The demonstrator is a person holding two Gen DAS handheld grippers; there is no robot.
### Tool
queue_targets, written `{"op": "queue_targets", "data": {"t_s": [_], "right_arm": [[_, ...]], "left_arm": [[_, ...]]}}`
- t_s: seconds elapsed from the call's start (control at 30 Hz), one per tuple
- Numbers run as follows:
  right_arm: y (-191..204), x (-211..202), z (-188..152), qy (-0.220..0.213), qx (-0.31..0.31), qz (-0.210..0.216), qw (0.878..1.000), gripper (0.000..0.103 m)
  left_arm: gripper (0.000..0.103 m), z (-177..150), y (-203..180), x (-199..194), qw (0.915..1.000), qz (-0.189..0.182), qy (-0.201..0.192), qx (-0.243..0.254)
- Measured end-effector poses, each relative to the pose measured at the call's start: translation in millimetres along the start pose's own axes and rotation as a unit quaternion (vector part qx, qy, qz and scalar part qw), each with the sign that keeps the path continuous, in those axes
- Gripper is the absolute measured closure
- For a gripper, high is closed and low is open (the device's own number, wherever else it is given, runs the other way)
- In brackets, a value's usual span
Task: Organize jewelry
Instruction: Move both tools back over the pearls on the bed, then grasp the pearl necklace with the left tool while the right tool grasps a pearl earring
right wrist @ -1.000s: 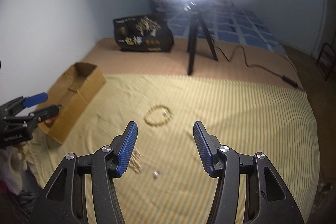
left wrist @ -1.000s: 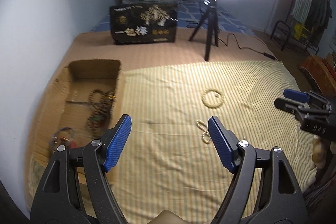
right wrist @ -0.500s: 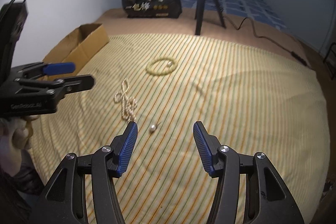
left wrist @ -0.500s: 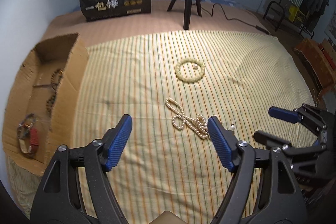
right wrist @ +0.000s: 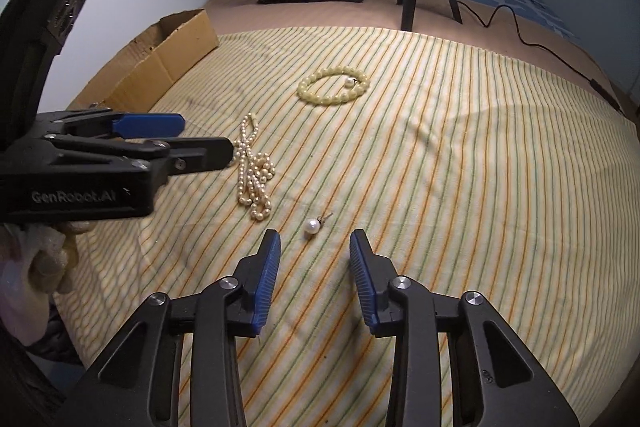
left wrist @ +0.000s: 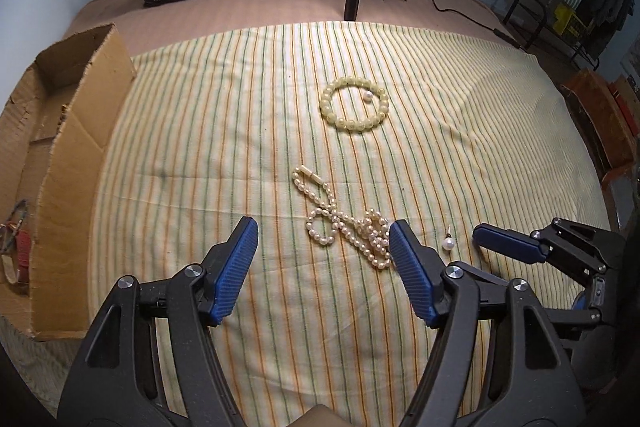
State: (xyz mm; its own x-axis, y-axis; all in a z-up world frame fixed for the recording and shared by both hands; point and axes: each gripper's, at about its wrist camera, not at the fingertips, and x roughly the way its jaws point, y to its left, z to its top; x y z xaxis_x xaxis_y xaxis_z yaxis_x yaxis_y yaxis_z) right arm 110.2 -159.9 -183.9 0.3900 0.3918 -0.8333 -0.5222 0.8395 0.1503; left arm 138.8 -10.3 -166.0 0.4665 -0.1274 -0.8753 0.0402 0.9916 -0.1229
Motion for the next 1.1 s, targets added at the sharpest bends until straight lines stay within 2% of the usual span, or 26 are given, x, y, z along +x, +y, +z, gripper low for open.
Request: {"op": "queue_targets", "data": {"t_s": [0.4,0.73,0.83,1.1], "right_arm": [[1.2,12.9,1.8,-0.002,-0.010,-0.014,1.000,0.077],[1.4,15.5,1.4,-0.003,-0.030,-0.039,0.999,0.089],[0.4,15.7,1.5,-0.004,-0.030,-0.040,0.999,0.090],[-0.1,14.8,0.6,-0.006,-0.032,-0.044,0.998,0.094]], "left_arm": [[0.036,0.7,-4.2,21.0,0.9999,0.002,0.015,-0.005],[0.037,-3.1,-13.0,28.2,0.9997,0.015,0.009,0.014],[0.044,-5.9,-19.2,28.1,0.9992,0.022,0.003,0.033],[0.075,-9.3,-26.8,26.6,0.9986,0.004,-0.005,0.053]]}}
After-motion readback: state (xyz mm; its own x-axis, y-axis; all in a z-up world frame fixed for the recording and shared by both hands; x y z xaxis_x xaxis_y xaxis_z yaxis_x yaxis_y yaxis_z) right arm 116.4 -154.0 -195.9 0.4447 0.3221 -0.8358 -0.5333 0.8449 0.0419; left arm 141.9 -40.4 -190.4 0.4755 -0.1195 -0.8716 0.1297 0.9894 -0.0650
